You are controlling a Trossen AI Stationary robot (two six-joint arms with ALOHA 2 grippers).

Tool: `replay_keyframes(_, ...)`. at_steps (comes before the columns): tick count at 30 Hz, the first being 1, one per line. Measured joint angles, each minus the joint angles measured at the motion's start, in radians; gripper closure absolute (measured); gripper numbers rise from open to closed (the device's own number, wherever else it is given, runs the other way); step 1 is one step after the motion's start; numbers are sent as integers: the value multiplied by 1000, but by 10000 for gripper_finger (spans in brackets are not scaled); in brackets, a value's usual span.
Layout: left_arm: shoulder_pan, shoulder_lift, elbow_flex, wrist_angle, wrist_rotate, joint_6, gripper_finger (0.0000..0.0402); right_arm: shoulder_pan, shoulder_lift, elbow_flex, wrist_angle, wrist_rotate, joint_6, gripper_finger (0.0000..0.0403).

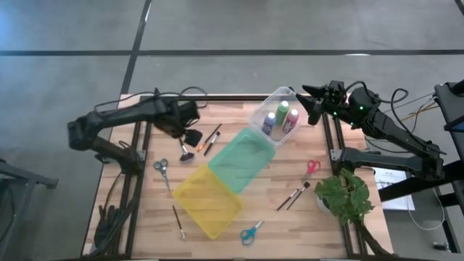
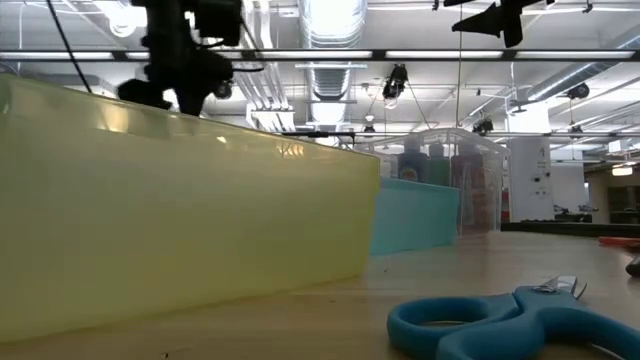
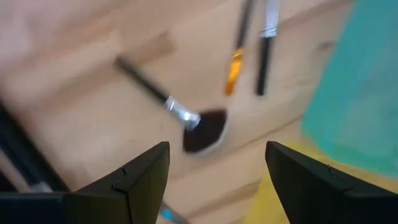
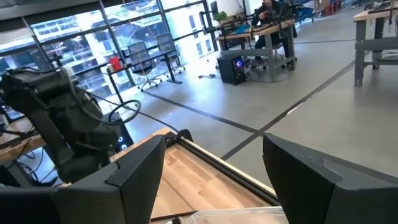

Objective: Pick & Place Paint Supplies
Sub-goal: Put the black and blue scissors into the yellow bin

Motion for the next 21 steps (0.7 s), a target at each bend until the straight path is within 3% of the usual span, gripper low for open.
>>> replay_keyframes(5, 0, -73, -144, 3, 56, -241, 126, 0, 0, 0, 0, 0, 0, 139)
replay_keyframes(10, -31, -93, -264, 4, 205, -376, 126, 0, 0, 0, 0, -1, 3, 139)
replay_keyframes(16, -118, -93, -363, 17, 211, -527, 132, 0, 1, 0, -1, 0, 3, 139)
replay_keyframes(21, -179, -93, -402, 39, 214, -644, 177, 0, 1, 0, -1, -2, 3, 139)
